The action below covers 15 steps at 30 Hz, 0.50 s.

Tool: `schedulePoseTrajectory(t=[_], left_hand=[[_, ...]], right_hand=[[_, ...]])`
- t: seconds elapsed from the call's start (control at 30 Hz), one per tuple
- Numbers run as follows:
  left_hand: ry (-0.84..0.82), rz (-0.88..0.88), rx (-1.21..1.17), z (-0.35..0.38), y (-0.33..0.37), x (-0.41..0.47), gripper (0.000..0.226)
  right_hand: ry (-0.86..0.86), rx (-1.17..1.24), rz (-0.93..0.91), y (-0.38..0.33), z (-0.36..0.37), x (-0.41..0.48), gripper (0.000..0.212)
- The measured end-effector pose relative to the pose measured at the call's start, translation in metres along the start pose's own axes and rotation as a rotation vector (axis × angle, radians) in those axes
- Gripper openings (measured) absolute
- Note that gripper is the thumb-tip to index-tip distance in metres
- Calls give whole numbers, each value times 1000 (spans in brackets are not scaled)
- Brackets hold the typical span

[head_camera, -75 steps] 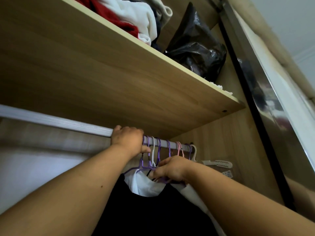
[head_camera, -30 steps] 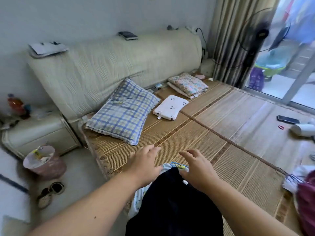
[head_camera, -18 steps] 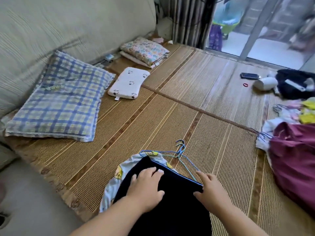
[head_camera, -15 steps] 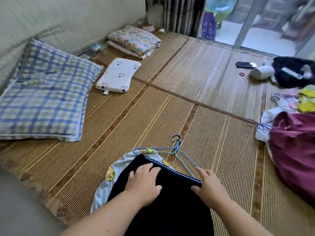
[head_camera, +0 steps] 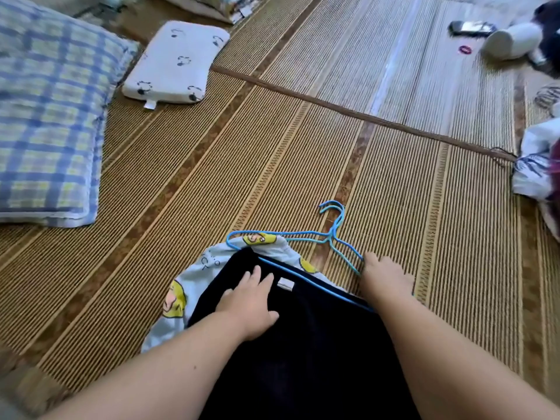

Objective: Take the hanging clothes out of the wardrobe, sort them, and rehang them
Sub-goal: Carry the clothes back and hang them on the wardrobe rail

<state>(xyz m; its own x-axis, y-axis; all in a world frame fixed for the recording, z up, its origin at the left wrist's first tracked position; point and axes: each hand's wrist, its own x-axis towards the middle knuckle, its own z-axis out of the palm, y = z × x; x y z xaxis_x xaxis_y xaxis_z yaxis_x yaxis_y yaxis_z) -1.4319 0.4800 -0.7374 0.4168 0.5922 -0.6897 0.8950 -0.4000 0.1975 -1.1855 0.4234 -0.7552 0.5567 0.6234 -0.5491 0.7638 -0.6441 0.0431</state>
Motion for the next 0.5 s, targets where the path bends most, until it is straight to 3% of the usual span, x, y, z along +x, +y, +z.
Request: schedulePoseTrajectory(t=[0.13,0.33,0.5], left_hand=[[-6,13,-70,-8,1,-14,74],[37,71,-149,-35,12,-45,65],[58,76,-106,-44,16,-42,62]], right_hand=[[-113,16,-55,6,-11,-4,7],[-250,366,-23,11,-18,-21,19],[-91,287,15,4,2,-16,14]])
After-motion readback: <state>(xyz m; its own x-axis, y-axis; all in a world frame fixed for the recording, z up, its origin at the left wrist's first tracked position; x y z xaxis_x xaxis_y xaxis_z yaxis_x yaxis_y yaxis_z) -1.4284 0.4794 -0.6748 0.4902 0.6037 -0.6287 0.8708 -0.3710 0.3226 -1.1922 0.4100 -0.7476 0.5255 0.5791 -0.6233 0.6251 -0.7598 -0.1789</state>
